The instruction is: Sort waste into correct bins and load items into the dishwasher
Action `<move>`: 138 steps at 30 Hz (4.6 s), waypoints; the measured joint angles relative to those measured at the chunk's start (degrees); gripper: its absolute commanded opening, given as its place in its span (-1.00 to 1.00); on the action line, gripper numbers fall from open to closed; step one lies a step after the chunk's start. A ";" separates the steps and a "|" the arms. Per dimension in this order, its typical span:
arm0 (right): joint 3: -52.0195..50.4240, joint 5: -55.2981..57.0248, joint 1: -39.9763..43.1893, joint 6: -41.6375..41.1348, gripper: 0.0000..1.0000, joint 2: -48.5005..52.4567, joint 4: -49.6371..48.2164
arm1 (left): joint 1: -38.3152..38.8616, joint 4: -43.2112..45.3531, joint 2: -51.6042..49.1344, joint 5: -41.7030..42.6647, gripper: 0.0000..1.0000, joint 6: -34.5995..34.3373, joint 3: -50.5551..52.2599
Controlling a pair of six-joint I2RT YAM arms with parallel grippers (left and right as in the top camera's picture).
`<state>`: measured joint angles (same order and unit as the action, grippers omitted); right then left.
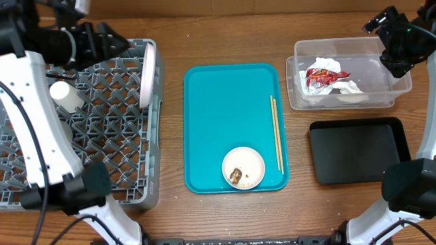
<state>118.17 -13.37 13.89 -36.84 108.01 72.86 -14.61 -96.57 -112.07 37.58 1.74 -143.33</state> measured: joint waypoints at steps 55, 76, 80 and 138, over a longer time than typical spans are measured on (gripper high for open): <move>0.00 0.04 0.00 -0.02 1.00 0.00 0.02 | 53.16 17.88 11.19 -13.31 1.00 -11.37 34.93; 0.00 0.02 0.00 -0.02 1.00 0.00 0.00 | 63.84 22.47 8.41 -12.44 0.74 -8.85 36.09; 0.00 0.02 0.00 -0.04 1.00 0.00 0.00 | 65.26 22.43 5.79 -15.54 0.56 -8.74 36.09; 0.00 0.02 0.00 -0.02 1.00 0.00 0.02 | 66.29 22.08 -14.19 -29.73 0.08 -36.35 40.39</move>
<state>118.17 -13.34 13.89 -36.86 108.01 72.88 51.68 -74.50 -126.26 7.86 -34.61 -102.94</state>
